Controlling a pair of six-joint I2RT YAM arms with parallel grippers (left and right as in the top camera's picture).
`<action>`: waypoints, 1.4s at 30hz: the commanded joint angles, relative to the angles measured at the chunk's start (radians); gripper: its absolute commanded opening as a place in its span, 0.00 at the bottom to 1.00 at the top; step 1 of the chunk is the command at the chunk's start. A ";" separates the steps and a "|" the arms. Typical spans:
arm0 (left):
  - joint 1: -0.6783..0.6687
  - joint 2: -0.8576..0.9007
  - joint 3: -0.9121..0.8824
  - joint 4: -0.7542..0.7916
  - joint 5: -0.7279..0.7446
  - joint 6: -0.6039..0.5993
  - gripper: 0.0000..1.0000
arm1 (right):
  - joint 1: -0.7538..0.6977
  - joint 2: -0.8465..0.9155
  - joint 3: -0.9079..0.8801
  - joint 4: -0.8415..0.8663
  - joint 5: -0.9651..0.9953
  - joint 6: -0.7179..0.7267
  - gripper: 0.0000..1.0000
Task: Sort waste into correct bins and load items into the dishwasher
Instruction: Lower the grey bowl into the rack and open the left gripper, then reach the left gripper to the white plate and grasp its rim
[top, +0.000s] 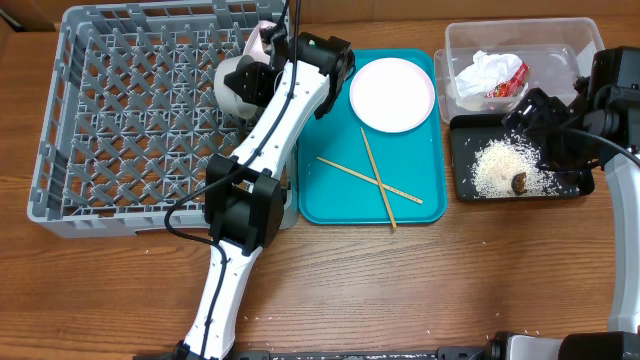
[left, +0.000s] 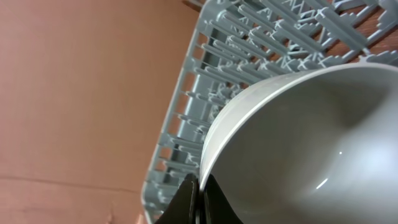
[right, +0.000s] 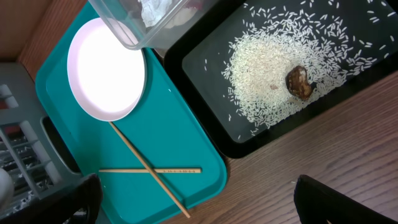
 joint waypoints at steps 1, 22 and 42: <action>-0.005 0.007 -0.005 -0.003 -0.119 0.110 0.04 | -0.002 -0.005 0.015 0.003 0.006 -0.006 1.00; -0.011 0.008 -0.005 0.031 0.076 0.189 0.04 | -0.002 -0.005 0.015 0.003 0.006 -0.006 1.00; -0.037 0.008 -0.005 0.037 0.525 0.196 0.09 | -0.002 -0.005 0.015 0.003 0.006 -0.006 1.00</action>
